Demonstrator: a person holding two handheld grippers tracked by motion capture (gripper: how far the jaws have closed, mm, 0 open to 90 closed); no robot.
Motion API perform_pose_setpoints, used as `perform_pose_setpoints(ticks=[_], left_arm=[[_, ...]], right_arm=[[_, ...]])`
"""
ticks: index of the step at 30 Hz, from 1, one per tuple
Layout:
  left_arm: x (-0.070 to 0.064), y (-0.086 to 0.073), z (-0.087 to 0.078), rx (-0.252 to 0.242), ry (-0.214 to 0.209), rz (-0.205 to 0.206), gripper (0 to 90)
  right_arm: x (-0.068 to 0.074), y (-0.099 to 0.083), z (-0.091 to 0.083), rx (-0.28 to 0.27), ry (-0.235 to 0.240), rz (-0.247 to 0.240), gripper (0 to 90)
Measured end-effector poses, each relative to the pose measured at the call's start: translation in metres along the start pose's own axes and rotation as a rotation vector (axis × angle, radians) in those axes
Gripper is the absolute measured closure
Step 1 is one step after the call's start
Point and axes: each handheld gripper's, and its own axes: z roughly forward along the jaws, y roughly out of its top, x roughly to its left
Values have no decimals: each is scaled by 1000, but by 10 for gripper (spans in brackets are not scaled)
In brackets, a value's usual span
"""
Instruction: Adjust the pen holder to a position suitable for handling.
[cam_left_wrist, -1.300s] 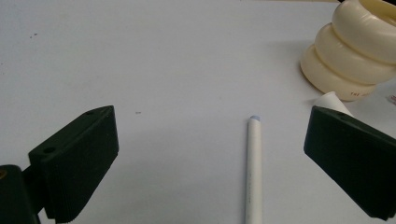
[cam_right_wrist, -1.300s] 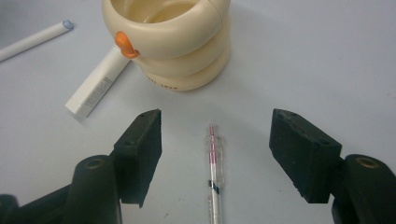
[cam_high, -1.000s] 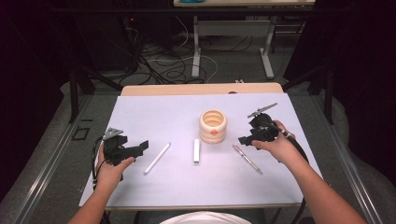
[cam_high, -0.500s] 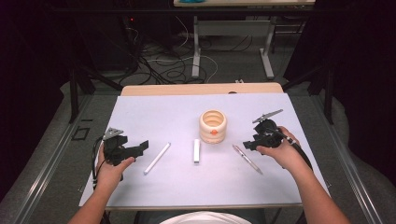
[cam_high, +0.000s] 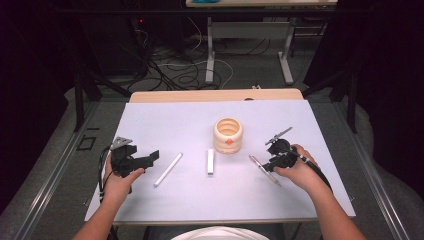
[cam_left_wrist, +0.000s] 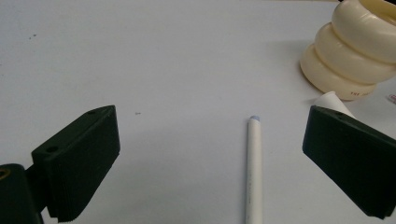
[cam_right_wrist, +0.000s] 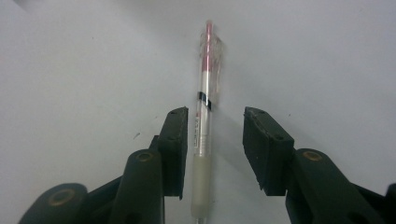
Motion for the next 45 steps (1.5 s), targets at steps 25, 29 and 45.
perform_pose_setpoints(ticks=[25, 29, 45], left_arm=[[1, 0, 1, -2, 1, 2, 46], [1, 0, 1, 0, 0, 2, 46], [1, 0, 0, 11, -2, 4, 47]], right_arm=[[-1, -10, 22, 54, 58, 85, 705], [1, -10, 24, 74, 63, 80, 728], [1, -9, 24, 103, 23, 86, 792]])
